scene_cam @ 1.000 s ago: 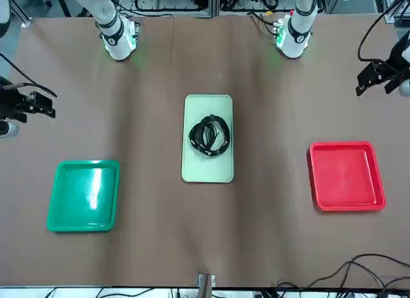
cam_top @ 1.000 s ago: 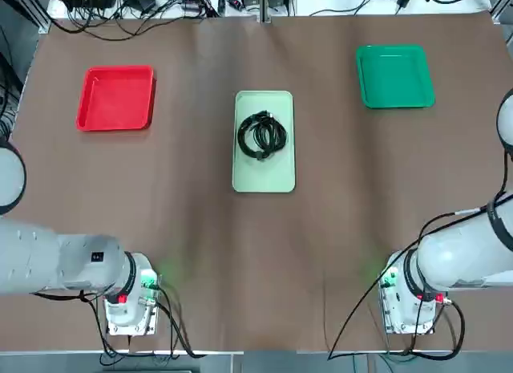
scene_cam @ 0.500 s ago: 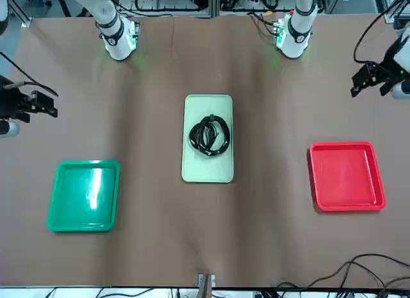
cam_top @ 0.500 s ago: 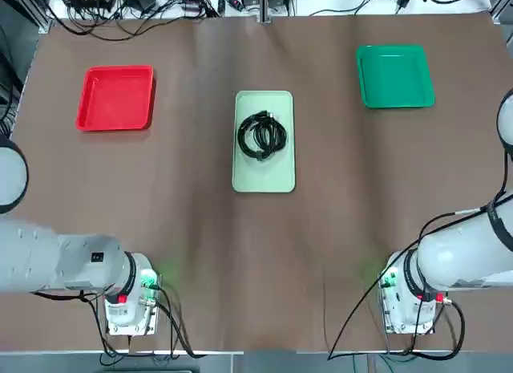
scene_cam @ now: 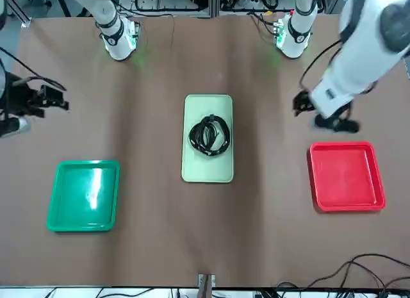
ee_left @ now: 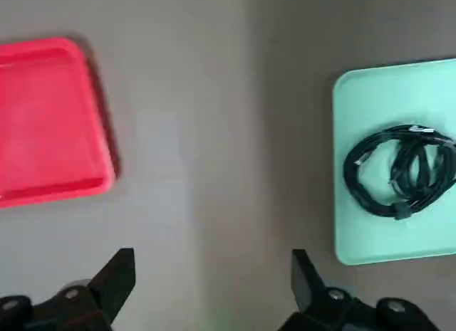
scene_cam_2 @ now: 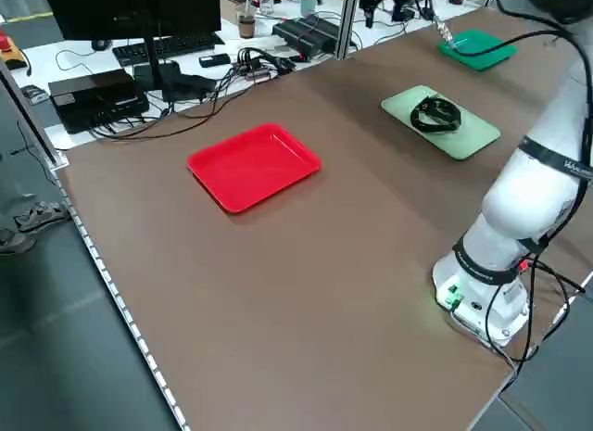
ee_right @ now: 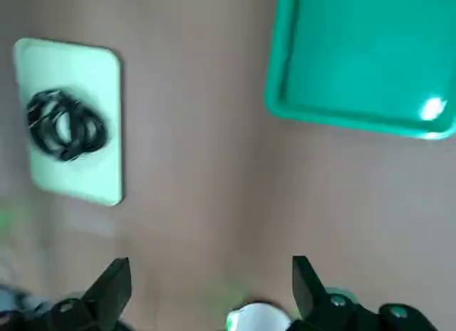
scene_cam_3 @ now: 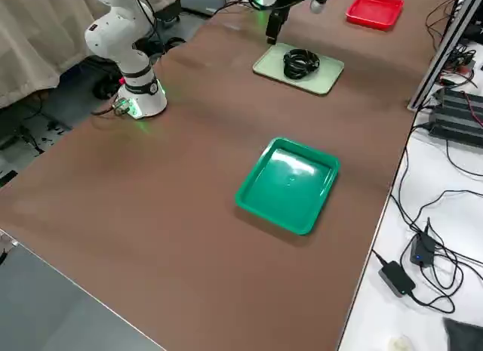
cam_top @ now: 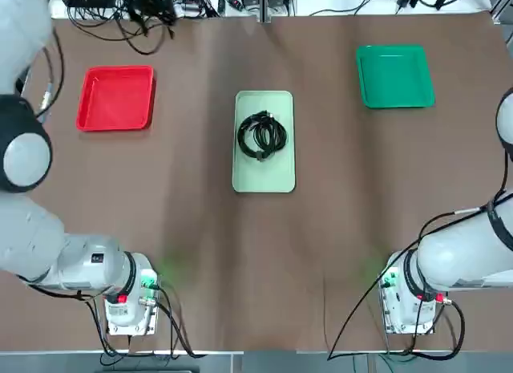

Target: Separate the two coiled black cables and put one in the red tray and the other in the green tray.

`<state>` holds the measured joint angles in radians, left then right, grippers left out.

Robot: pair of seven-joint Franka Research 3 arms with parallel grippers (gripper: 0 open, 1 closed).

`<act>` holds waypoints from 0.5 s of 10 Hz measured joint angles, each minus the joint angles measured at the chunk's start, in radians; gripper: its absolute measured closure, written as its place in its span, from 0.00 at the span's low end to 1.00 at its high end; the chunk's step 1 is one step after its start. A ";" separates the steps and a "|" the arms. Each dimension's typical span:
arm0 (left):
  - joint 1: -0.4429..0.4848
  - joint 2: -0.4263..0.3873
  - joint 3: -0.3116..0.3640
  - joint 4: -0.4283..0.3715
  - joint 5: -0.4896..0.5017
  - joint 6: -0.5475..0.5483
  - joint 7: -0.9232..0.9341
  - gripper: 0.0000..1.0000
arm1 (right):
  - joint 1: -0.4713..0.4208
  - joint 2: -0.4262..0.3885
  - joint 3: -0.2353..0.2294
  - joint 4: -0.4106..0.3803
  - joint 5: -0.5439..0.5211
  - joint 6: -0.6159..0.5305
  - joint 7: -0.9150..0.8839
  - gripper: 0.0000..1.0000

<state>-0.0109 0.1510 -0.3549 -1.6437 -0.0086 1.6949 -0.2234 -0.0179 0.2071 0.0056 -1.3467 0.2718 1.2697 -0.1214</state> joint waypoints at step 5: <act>-0.059 0.269 -0.170 -0.009 0.104 0.246 -0.227 0.00 | -0.021 0.094 -0.001 -0.081 0.351 -0.071 0.000 0.00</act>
<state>-0.0704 0.4204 -0.5248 -1.6524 0.0953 1.9413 -0.4501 -0.0393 0.3011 0.0047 -1.4279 0.6228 1.1988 -0.1218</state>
